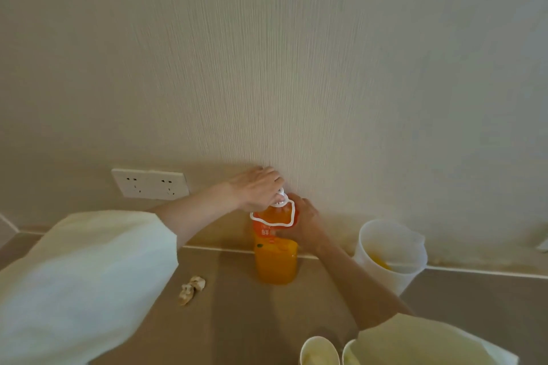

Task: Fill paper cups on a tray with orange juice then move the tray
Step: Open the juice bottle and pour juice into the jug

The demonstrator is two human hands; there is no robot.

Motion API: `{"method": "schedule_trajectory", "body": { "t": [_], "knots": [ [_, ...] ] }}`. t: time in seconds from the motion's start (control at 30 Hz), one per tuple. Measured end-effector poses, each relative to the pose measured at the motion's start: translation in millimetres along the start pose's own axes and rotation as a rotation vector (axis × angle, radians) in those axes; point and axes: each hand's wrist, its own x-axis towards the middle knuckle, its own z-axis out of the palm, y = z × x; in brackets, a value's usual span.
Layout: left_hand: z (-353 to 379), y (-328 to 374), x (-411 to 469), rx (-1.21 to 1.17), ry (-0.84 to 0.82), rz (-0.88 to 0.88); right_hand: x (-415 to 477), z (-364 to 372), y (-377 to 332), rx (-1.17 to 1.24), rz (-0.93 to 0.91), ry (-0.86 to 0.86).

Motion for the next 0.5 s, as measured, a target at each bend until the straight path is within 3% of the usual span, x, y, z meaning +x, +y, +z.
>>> {"method": "schedule_trajectory", "body": {
  "t": [0.17, 0.37, 0.43, 0.5],
  "knots": [
    [-1, 6, 1, -0.101, 0.006, -0.105, 4, -3, 2, -0.047, -0.024, -0.009],
    [-12, 28, 17, -0.316, -0.153, -0.579, 0, -1, -1, 0.006, -0.017, 0.004],
    [-22, 28, 20, -0.330, -0.241, -0.549, 1, -1, -1, 0.012, -0.015, 0.008],
    [-32, 21, 16, -0.281, -0.260, -0.377, 1, -1, 1, 0.004, -0.011, 0.014]
  ]
}}
